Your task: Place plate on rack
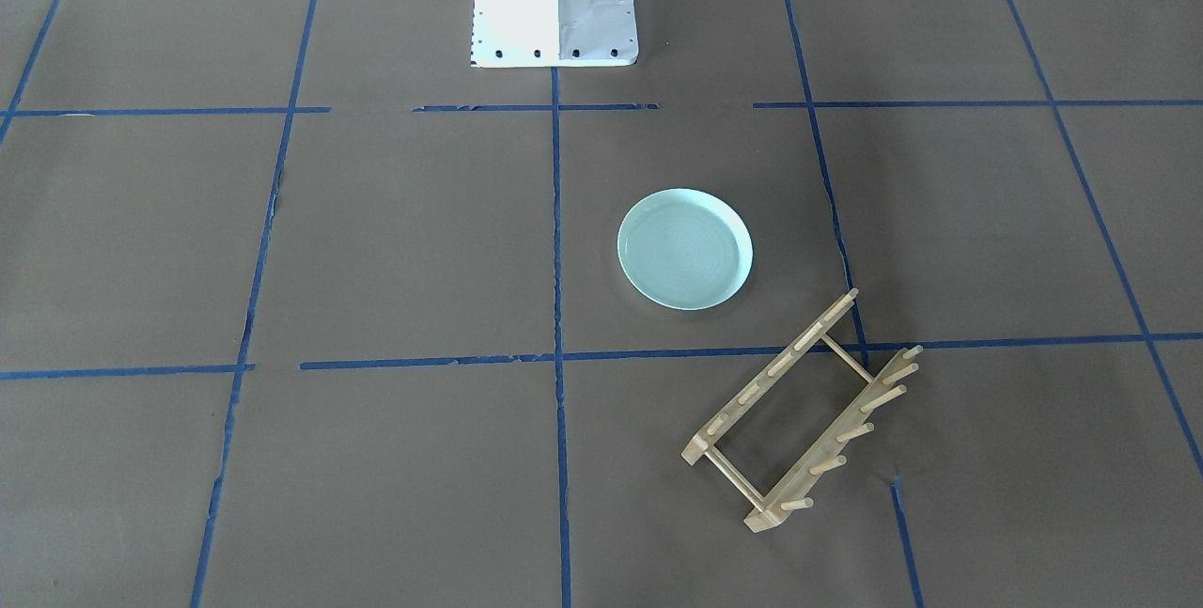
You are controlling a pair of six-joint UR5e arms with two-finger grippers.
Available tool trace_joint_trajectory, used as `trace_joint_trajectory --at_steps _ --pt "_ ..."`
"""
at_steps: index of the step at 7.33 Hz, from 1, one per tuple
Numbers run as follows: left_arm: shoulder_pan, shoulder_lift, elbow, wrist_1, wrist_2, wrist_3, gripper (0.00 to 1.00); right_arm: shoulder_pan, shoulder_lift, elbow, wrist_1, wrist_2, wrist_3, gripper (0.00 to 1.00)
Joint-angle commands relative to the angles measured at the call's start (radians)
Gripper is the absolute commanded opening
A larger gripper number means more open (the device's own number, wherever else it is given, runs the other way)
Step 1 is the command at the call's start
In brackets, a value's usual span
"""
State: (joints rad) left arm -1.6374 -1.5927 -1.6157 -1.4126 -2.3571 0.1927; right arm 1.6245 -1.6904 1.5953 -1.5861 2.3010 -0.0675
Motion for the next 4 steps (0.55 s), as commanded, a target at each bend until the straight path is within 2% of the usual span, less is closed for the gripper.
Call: trace_joint_trajectory --at_steps 1,4 --pt "-0.002 0.002 -0.015 0.004 -0.002 0.002 1.00 0.000 0.000 0.000 0.000 0.000 0.000 1.00" --pt "-0.007 0.008 -0.052 0.011 0.001 -0.009 1.00 0.000 0.002 0.000 0.000 0.000 0.000 1.00"
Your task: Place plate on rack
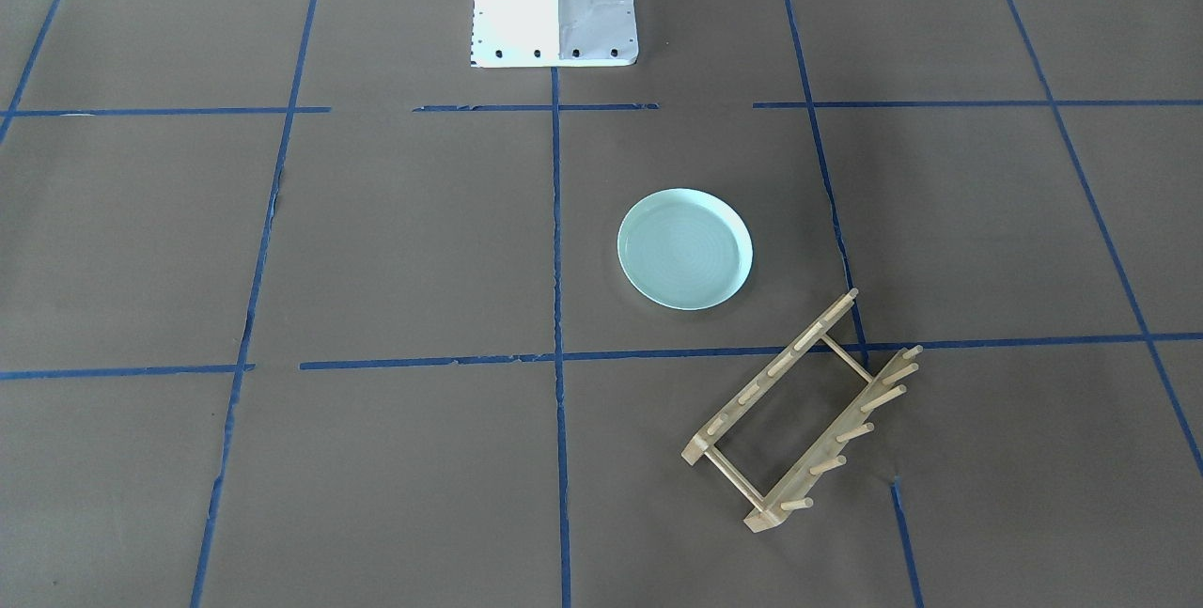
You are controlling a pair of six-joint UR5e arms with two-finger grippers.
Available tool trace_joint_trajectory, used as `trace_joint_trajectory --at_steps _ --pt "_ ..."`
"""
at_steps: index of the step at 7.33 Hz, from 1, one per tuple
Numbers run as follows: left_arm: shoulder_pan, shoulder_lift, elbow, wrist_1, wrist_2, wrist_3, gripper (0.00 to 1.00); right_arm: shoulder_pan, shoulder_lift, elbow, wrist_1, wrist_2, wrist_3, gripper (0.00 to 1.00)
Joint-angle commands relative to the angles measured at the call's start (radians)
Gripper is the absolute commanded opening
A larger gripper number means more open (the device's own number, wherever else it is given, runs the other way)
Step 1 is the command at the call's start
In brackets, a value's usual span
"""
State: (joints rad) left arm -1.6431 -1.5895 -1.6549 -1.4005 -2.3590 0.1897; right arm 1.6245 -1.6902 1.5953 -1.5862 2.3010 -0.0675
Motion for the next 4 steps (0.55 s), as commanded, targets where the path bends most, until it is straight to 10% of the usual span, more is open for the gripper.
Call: trace_joint_trajectory --at_steps 1,4 --pt "-0.001 0.005 -0.016 -0.002 -0.003 -0.009 1.00 0.000 0.000 0.000 0.000 0.000 0.000 1.00" --pt "0.061 0.029 -0.048 -0.119 -0.098 -0.127 1.00 0.000 0.001 -0.002 0.000 0.000 0.000 1.00"
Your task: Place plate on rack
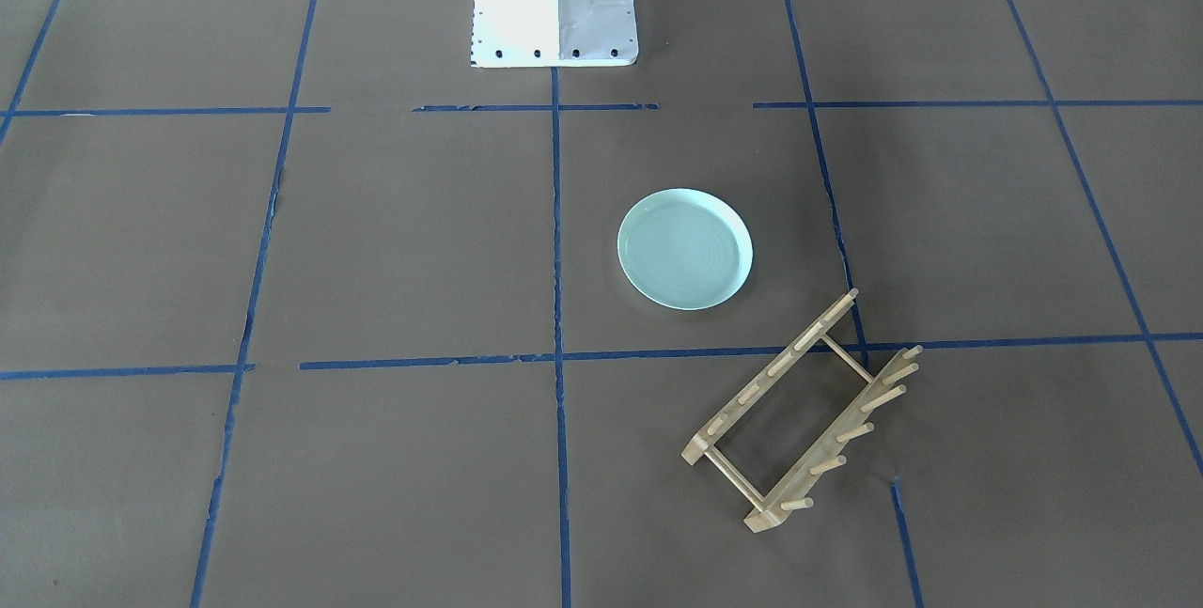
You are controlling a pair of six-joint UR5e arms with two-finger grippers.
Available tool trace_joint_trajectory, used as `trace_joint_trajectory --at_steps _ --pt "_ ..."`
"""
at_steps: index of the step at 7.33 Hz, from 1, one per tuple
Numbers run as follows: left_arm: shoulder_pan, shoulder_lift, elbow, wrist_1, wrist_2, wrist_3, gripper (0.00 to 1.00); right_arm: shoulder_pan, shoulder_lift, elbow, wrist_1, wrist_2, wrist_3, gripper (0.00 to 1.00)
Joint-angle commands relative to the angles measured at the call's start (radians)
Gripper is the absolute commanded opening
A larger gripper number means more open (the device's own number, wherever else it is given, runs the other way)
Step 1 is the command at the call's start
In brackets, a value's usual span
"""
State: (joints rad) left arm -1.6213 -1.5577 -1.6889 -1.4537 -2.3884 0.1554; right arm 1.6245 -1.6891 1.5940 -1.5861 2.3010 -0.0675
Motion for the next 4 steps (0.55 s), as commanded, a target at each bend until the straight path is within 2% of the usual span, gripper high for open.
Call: trace_joint_trajectory --at_steps 1,2,3,4 --pt "0.120 -0.002 -0.032 -0.226 -0.089 -0.311 1.00 0.000 0.000 0.001 0.000 0.000 0.000 1.00" --pt "0.212 -0.005 -0.057 -0.408 -0.089 -0.576 1.00 0.000 -0.001 0.000 0.000 0.000 0.000 1.00" --pt "0.316 -0.056 -0.083 -0.454 -0.083 -0.793 1.00 0.000 -0.001 0.001 0.000 0.000 0.000 1.00" --pt "0.427 -0.141 -0.087 -0.450 -0.027 -0.961 1.00 0.000 -0.001 0.001 0.000 0.000 0.000 1.00"
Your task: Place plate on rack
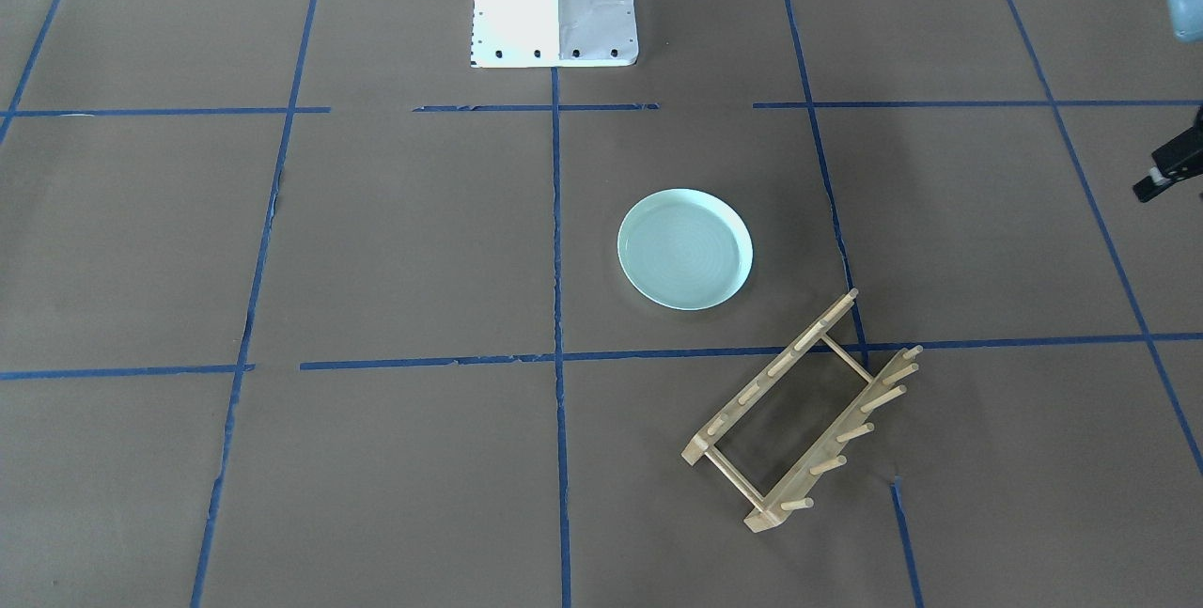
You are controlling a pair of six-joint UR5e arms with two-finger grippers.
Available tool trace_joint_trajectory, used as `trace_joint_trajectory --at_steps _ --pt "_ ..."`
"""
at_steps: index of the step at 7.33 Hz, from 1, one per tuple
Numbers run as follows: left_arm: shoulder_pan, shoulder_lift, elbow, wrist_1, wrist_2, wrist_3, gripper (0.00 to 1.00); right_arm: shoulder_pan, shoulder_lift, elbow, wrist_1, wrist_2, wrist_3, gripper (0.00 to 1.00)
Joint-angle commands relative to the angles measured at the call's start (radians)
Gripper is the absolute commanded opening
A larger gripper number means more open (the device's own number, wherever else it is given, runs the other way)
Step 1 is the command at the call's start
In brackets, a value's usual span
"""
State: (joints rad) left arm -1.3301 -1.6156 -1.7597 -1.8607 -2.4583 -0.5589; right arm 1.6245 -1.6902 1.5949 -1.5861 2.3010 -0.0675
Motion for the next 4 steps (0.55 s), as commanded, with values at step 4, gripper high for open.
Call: trace_joint_trajectory --at_steps 4 --pt "0.522 -0.500 0.017 0.296 0.288 -0.642 0.96 0.000 0.000 0.000 0.000 0.000 0.000 1.00"
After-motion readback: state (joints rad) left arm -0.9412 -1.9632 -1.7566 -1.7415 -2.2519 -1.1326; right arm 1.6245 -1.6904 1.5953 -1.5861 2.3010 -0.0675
